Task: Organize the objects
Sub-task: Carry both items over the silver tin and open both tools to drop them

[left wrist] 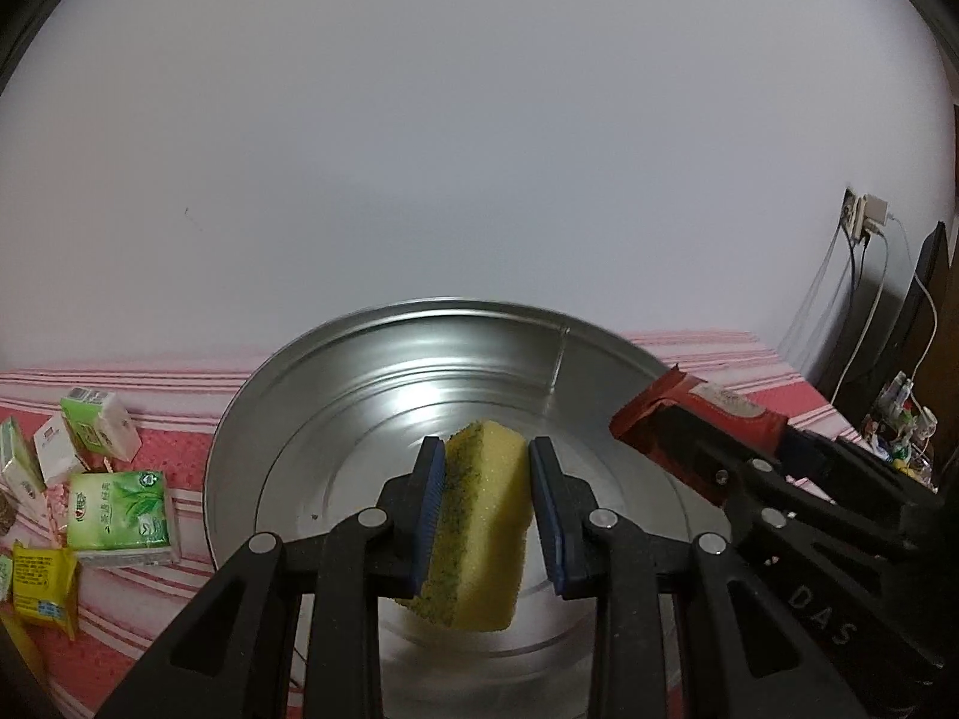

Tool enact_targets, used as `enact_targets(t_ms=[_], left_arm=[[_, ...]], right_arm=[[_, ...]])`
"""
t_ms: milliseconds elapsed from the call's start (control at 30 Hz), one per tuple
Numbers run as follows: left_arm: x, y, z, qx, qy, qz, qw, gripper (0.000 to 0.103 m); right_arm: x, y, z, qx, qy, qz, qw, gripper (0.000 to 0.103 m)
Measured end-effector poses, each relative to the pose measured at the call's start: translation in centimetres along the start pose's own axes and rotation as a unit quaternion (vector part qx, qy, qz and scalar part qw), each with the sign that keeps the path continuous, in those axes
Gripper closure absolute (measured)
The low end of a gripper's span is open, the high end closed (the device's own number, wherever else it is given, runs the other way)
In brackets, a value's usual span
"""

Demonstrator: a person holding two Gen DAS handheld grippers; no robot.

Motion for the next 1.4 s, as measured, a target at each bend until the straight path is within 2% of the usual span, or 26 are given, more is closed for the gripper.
enact_targets(t_ms=[100,167,200,233,267,300,333,367,400,500,600,767,1000,1200,1400], left_arm=[[-0.7,-0.1,-0.2,-0.001,0.003,-0.006,1.0,0.069],[-0.8,0.5,-0.3,0.003,-0.001,-0.024,0.9997,0.061],[-1.4,1.0,-0.3,0.006,0.0,-0.036,0.9993,0.051],[-1.8,1.6,-0.5,0.011,0.005,-0.048,0.9988,0.037],[-2.3,2.2,-0.7,0.016,0.017,-0.06,0.9979,0.029],[-3.0,3.0,-0.9,0.024,0.031,-0.069,0.9969,0.015],[-3.6,3.7,-1.2,0.032,0.041,-0.071,0.9961,0.009],[-4.1,4.6,-1.4,0.048,0.049,-0.07,0.9952,0.009],[-4.8,5.5,-1.5,0.063,0.054,-0.072,0.994,0.009],[-6.3,6.3,-1.3,0.086,0.05,-0.108,0.9892,0.009],[-7.9,7.5,-1.1,0.104,0.043,-0.156,0.9813,0.009],[-9.2,8.3,-0.5,0.113,0.021,-0.205,0.9721,0.009],[-9.6,9.0,0.5,0.126,-0.009,-0.228,0.9655,0.009],[-9.8,9.0,1.7,0.121,-0.005,-0.23,0.9656,0.009],[-9.4,8.8,2.4,0.108,-0.018,-0.228,0.9675,0.009]], right_arm=[[-0.3,-0.3,0.2,-0.005,0.001,-0.003,1.0,0.058],[0.6,-0.3,-0.2,-0.003,-0.004,-0.005,1.0,0.051],[0.7,-0.1,-0.3,0.002,-0.007,-0.002,1.0,0.048],[0.5,0.4,-0.2,0.006,-0.01,0.001,1.0,0.041],[0.7,0.8,-0.4,0.012,-0.015,0.004,1.0,0.032],[1.0,1.2,-0.6,0.022,-0.024,0.007,0.999,0.027],[1.4,1.6,-0.9,0.033,-0.035,0.008,0.999,0.017],[1.6,2.0,-1.0,0.044,-0.045,0.007,0.998,0.006],[1.8,2.4,-1.2,0.058,-0.056,0.006,0.997,0.003],[2.0,3.5,-1.5,0.092,-0.066,0.018,0.993,0.002],[1.5,3.9,-1.8,0.107,-0.058,0.029,0.992,0.002],[0.3,4.4,-2.1,0.121,-0.023,0.045,0.991,0.002],[-0.4,4.9,-1.7,0.152,-0.009,0.061,0.986,0.002],[-1.0,5.5,-1.4,0.17,-0.003,0.072,0.983,0.002],[-1.0,5.6,-1.0,0.167,-0.016,0.08,0.983,0.002]])
Point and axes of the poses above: each gripper's, at about its wrist camera, not at the fingertips, and y roughly against the way its jaws point, x to its right, z to its underside, the point moved 6 cm from there along -y, roughly the way its jaws point
